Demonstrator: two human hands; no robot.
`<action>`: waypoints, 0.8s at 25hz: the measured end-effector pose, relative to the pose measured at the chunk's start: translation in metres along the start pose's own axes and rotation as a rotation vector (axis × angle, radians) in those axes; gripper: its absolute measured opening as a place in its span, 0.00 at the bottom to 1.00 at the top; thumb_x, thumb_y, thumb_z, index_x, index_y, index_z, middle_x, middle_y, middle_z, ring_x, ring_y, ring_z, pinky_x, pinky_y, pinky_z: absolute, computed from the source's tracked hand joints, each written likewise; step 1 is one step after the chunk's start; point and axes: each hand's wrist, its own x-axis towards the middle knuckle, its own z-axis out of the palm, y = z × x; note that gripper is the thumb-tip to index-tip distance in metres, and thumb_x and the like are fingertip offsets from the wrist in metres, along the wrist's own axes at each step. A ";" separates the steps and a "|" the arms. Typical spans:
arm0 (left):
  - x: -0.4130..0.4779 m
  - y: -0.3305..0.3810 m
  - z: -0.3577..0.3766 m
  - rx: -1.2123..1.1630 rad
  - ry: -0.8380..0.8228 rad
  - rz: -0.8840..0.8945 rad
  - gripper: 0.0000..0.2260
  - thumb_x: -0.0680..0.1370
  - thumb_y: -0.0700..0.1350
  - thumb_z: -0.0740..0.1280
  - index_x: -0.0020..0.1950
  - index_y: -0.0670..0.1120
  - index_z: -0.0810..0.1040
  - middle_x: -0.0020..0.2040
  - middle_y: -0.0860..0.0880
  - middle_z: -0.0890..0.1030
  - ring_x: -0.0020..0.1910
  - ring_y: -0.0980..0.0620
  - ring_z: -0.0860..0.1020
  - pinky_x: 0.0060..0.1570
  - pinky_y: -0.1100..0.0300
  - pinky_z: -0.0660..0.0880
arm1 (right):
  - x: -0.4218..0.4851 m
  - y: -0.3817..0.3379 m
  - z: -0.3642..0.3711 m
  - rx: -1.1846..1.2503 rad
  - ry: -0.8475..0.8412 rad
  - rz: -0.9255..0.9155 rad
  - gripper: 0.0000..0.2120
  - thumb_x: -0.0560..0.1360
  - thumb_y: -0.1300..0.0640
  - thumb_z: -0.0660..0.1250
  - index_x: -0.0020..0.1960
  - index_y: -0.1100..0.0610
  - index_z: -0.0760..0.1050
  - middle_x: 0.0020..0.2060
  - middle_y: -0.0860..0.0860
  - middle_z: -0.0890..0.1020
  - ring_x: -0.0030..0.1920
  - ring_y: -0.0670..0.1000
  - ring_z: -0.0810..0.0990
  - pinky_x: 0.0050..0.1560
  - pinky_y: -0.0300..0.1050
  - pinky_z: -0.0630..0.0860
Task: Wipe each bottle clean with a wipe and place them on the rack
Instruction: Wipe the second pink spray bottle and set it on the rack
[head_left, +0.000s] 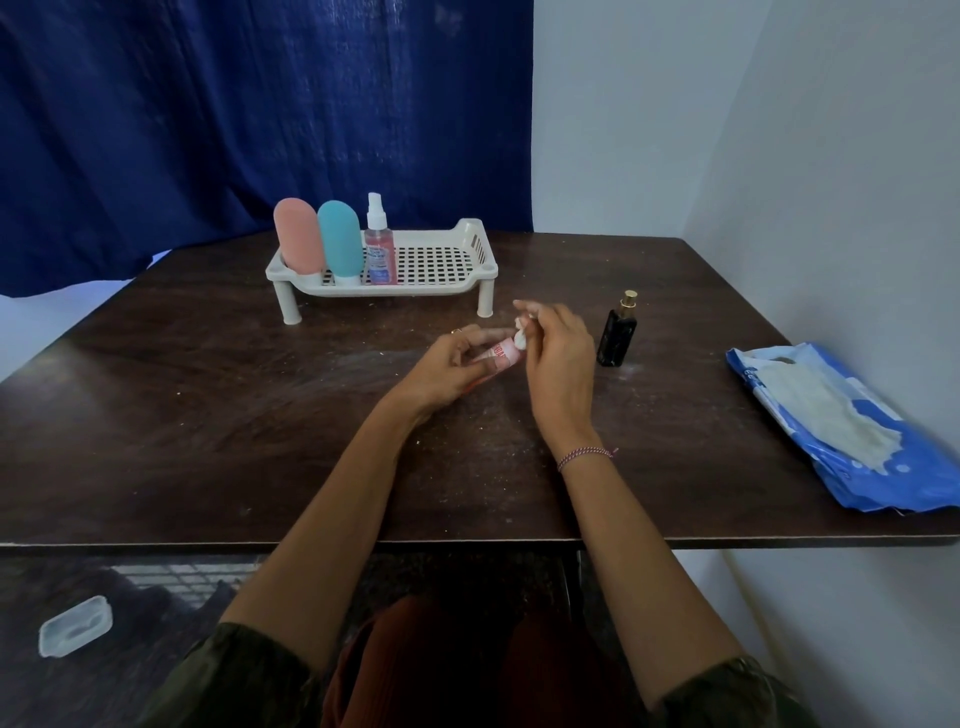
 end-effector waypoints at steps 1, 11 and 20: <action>0.000 -0.001 -0.001 0.058 0.012 0.017 0.17 0.77 0.39 0.66 0.66 0.45 0.74 0.55 0.45 0.75 0.55 0.53 0.75 0.55 0.66 0.72 | 0.001 0.002 0.000 0.070 -0.021 0.025 0.10 0.78 0.62 0.61 0.57 0.58 0.78 0.51 0.52 0.80 0.50 0.49 0.77 0.53 0.46 0.76; 0.003 -0.007 -0.009 0.435 0.134 0.164 0.18 0.76 0.40 0.68 0.66 0.47 0.75 0.51 0.49 0.73 0.53 0.52 0.71 0.54 0.60 0.68 | 0.005 0.019 -0.003 0.234 -0.256 0.096 0.09 0.74 0.63 0.67 0.54 0.55 0.78 0.50 0.49 0.80 0.48 0.39 0.75 0.48 0.20 0.68; 0.003 -0.007 -0.007 0.646 0.110 0.316 0.19 0.75 0.40 0.68 0.66 0.49 0.75 0.56 0.52 0.76 0.56 0.54 0.70 0.56 0.57 0.68 | 0.011 0.025 -0.011 0.671 -0.240 0.593 0.05 0.76 0.60 0.66 0.48 0.53 0.80 0.45 0.48 0.83 0.39 0.41 0.79 0.31 0.29 0.72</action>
